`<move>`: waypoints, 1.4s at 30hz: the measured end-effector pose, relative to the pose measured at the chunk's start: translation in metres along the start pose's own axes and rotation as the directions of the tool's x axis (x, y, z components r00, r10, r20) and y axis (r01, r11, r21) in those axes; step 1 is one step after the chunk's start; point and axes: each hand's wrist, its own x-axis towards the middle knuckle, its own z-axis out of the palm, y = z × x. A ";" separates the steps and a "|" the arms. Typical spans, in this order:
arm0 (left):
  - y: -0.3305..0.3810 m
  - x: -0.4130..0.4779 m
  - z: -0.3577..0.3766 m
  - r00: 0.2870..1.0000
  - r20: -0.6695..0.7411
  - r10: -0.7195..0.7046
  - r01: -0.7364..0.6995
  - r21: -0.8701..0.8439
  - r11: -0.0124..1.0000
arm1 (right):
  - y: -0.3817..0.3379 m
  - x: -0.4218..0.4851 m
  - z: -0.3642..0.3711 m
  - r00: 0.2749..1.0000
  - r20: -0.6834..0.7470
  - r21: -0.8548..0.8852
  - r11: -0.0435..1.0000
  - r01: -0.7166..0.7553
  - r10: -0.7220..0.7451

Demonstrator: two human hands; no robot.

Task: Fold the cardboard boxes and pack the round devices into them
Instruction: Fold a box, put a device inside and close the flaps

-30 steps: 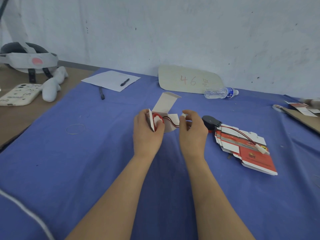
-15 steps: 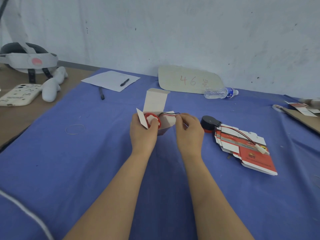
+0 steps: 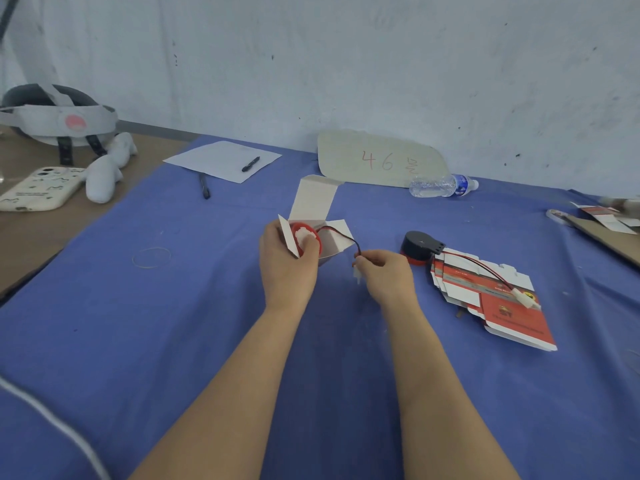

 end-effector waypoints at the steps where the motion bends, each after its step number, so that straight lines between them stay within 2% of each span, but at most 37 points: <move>1: 0.000 0.000 0.000 1.000 0.006 0.023 -0.023 0.021 1.000 | -0.001 0.000 -0.001 1.000 0.005 -0.010 1.000 -0.002 0.002; 3: -0.002 -0.002 0.000 0.998 0.023 0.058 -0.059 0.068 0.996 | -0.003 -0.001 -0.003 0.998 -0.046 -0.006 0.999 0.039 -0.040; 7: -0.004 -0.002 0.002 0.995 0.062 0.075 -0.082 0.119 0.990 | -0.009 -0.008 0.002 0.939 -0.214 -0.071 0.963 0.261 -0.271; 10: -0.001 -0.003 0.002 0.994 0.078 0.075 -0.082 0.093 0.992 | -0.012 -0.014 0.006 0.894 -0.232 -0.105 0.923 0.370 -0.384; 14: 0.001 -0.006 0.001 0.988 0.134 0.073 -0.077 0.026 0.997 | -0.012 -0.018 0.006 0.863 -0.248 -0.091 0.898 0.431 -0.440; 21: 0.000 -0.003 0.001 0.988 0.149 0.043 -0.040 -0.028 0.999 | -0.014 -0.022 0.015 0.876 -0.176 -0.103 0.894 0.437 -0.449; 26: -0.001 -0.004 0.001 0.987 0.154 0.053 -0.051 -0.021 0.999 | -0.012 -0.020 0.017 0.880 -0.121 -0.221 0.876 0.428 -0.460; 32: 0.002 -0.005 0.001 0.986 0.160 0.040 -0.034 -0.045 0.998 | -0.012 -0.021 0.019 0.910 -0.131 -0.097 0.919 0.383 -0.393; 37: 0.004 -0.006 0.001 0.987 0.158 0.025 0.003 -0.173 0.985 | -0.009 -0.018 0.019 0.864 -0.086 -0.261 0.848 0.461 -0.496; 42: 0.005 -0.006 0.000 0.984 0.174 0.025 0.002 -0.153 0.988 | -0.012 -0.017 0.017 0.891 -0.044 -0.238 0.871 0.429 -0.451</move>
